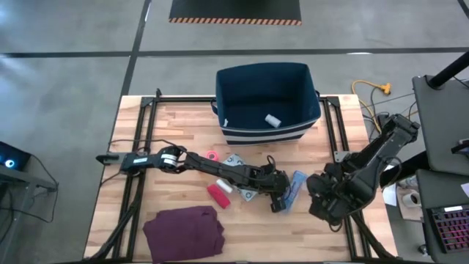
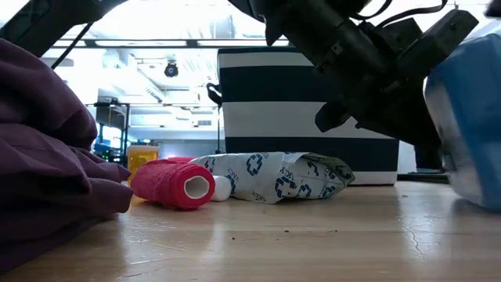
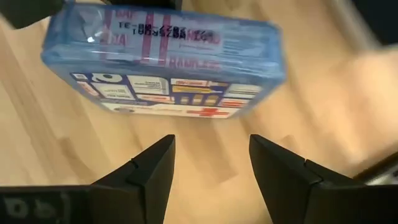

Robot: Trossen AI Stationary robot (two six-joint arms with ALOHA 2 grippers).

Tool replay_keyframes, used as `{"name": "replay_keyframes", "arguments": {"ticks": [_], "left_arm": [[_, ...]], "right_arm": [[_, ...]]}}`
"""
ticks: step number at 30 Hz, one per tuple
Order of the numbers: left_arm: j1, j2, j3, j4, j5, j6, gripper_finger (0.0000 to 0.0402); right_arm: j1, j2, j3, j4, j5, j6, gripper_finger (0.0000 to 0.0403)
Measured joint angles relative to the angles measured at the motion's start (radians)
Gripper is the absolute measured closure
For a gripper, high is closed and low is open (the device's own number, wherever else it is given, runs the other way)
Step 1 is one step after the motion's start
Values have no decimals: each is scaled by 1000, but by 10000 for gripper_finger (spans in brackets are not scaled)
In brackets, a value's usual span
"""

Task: Pick & place medical supplies in basket/bin
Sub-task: Put the blue first aid kit into the blue bin

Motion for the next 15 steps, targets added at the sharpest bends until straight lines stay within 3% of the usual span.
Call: {"name": "replay_keyframes", "arguments": {"ticks": [7,15], "left_arm": [[0,1,-1,40,0,0,401],[0,1,-1,65,0,0,401]], "right_arm": [[-29,0,71,-52,24,-318,204],[-64,0,31,-50,-57,-87,204]]}}
